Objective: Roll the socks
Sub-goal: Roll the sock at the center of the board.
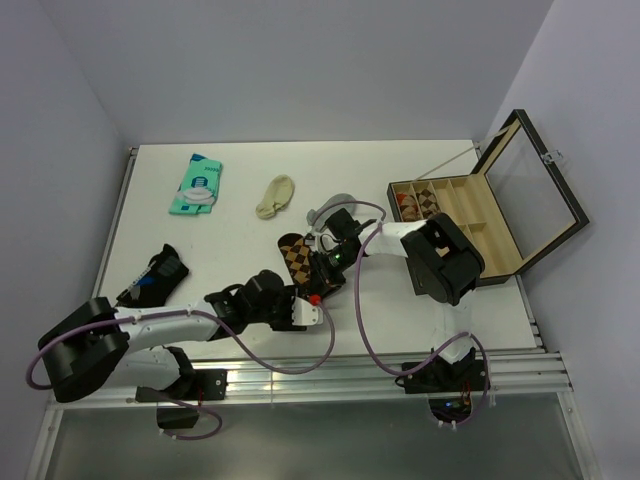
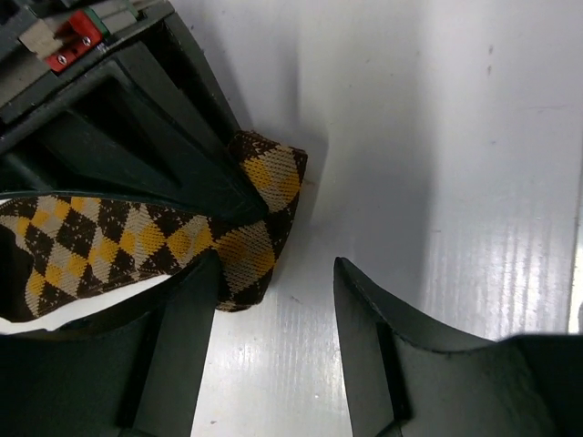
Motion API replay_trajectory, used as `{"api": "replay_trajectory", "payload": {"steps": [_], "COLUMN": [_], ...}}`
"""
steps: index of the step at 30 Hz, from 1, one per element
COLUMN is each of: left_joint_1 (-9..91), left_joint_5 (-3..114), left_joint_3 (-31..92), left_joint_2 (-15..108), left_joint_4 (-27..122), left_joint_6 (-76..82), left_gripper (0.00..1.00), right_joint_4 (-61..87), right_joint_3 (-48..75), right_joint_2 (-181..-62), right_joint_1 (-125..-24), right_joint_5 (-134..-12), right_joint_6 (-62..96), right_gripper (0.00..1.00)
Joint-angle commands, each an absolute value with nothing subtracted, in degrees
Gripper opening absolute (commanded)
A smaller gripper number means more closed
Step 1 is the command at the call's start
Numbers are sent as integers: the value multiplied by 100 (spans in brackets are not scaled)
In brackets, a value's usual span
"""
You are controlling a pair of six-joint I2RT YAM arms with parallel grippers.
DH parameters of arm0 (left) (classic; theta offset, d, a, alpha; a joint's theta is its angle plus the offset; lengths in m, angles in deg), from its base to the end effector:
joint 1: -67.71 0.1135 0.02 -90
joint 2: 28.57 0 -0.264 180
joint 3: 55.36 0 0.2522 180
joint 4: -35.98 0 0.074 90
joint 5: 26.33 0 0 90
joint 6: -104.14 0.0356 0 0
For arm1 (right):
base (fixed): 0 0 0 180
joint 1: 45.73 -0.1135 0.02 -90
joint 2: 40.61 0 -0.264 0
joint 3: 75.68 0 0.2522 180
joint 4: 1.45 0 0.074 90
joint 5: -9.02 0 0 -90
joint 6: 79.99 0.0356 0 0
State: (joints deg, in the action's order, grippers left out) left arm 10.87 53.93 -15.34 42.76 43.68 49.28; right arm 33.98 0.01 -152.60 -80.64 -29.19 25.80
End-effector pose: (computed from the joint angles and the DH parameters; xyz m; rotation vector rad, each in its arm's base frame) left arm 0.1239 -0.2006 0.1639 1.6952 1.5095 -0.3934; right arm 0.2728 0.2245 0.1178 0.6552 -2.6234 -1.3683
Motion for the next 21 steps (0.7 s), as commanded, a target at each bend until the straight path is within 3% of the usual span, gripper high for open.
{"api": "replay_trajectory", "payload": {"steps": [1, 21], "left_joint_1": [1058, 1058], "left_joint_5": [5619, 5944], "left_joint_3": [-1479, -1225], "left_joint_2": [4438, 5281], "left_joint_4": [3894, 4016], "left_joint_6": [4956, 5527], "left_gripper": [58, 51], "right_joint_4": [3393, 3436], "right_joint_3": [-22, -5], "right_joint_2": [-15259, -15294], "right_joint_1": [-8044, -8027], "right_joint_5": [-3045, -2974], "right_joint_6": [2610, 2574], "right_gripper": [22, 22]}}
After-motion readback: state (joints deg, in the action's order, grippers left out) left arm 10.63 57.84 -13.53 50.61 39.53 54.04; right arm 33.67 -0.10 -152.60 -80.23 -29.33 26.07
